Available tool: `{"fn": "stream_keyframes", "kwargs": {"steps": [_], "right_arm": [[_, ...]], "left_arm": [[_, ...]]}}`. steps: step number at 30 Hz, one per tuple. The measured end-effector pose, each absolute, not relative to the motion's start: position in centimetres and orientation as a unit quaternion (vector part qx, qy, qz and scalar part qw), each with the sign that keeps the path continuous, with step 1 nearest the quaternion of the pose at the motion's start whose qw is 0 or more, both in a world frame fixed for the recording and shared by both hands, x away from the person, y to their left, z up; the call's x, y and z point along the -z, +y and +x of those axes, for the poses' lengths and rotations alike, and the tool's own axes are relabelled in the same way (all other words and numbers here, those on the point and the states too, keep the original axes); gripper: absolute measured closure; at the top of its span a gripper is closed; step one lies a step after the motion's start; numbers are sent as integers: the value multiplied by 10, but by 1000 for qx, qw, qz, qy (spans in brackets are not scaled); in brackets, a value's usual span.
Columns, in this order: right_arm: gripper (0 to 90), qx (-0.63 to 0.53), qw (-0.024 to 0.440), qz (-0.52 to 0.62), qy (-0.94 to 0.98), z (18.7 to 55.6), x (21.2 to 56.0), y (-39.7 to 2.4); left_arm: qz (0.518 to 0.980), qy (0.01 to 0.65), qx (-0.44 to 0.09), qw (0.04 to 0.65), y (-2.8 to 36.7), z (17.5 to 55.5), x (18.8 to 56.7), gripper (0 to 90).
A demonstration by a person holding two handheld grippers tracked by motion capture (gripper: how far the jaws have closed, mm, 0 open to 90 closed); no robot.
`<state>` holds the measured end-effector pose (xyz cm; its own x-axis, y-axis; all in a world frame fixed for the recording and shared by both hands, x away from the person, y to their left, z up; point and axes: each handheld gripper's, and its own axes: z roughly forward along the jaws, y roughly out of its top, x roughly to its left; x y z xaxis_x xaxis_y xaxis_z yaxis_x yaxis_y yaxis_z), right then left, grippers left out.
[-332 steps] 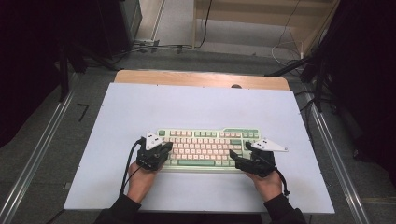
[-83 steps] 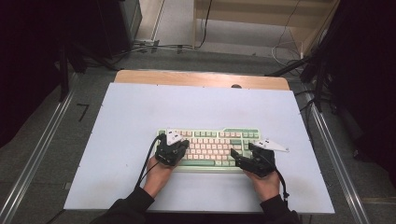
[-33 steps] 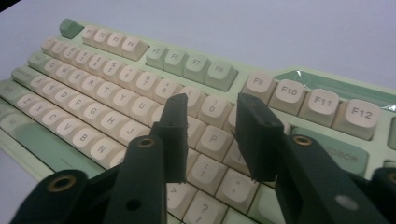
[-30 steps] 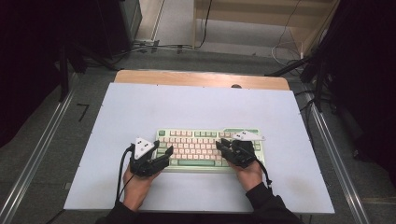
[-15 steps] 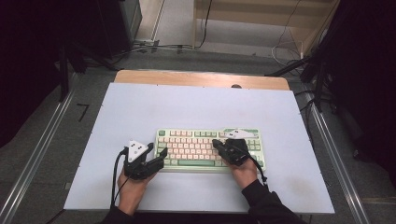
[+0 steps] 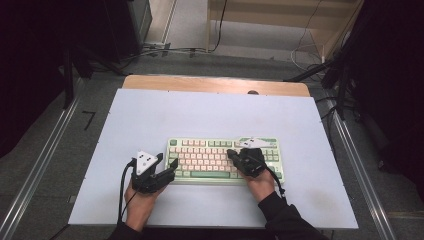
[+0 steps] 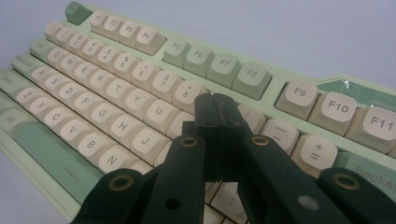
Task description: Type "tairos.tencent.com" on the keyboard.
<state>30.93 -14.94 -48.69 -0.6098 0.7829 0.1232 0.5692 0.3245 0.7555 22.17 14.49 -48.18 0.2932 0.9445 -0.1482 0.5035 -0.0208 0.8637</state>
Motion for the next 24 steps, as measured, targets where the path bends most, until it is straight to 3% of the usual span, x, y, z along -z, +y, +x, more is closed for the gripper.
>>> {"fn": "stream_keyframes", "kwargs": {"steps": [24], "right_arm": [[856, -412, 134, 427, 794, 308, 482, -153]], "left_arm": [[672, 540, -246, 444, 145, 222, 482, 430]]}}
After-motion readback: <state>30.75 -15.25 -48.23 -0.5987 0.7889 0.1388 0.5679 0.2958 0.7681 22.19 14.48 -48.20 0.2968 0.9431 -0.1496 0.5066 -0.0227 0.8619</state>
